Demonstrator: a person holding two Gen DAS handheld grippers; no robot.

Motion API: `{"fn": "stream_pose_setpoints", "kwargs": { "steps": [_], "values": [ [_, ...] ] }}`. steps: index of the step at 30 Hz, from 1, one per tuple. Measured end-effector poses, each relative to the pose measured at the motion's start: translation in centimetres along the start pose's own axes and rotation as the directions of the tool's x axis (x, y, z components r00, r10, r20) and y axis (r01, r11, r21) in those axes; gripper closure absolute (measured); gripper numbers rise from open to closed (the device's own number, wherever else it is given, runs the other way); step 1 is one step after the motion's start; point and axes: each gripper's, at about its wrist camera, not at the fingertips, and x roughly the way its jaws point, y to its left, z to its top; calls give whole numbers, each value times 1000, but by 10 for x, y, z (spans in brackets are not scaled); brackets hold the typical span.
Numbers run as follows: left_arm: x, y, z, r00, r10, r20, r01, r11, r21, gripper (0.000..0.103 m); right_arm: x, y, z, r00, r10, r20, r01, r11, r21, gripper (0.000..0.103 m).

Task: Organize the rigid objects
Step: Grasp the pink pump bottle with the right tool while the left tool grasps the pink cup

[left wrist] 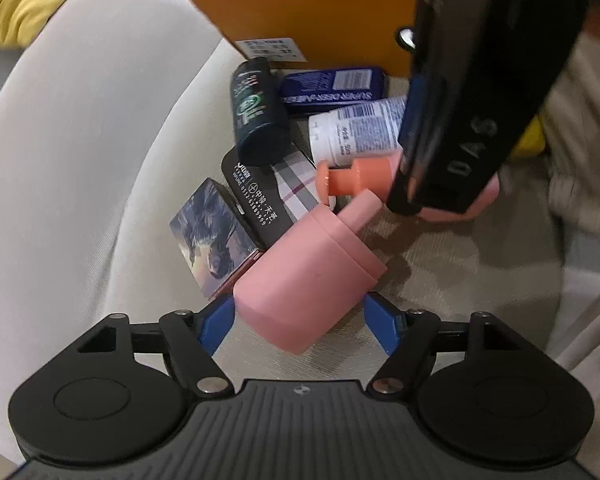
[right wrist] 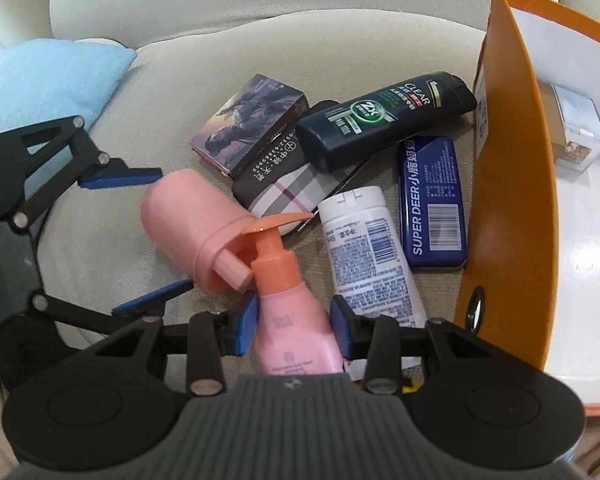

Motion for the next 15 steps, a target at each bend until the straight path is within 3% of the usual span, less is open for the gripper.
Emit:
{"fn": "stream_pose_setpoints", "kwargs": {
  "steps": [5,9,12,14,15],
  "values": [
    [10,-14,3,997,78,-11,-77,994,73,19,0,-1,0,1000,3,-1,-3,1000,-2,62],
    [10,-14,5,996,78,-35,-77,996,41,21,-2,-2,1,1000,13,-2,-13,1000,5,62],
    [1,-3,9,996,-33,-81,26,996,-88,22,-2,-5,1,999,34,-2,-34,999,24,63],
    [-4,9,9,980,-173,-100,143,957,-252,25,-2,-5,1,999,49,1,-49,998,27,63],
    [-4,17,8,962,-247,-113,193,915,-355,26,-2,-4,1,999,54,3,-54,998,29,63]
  ]
}}
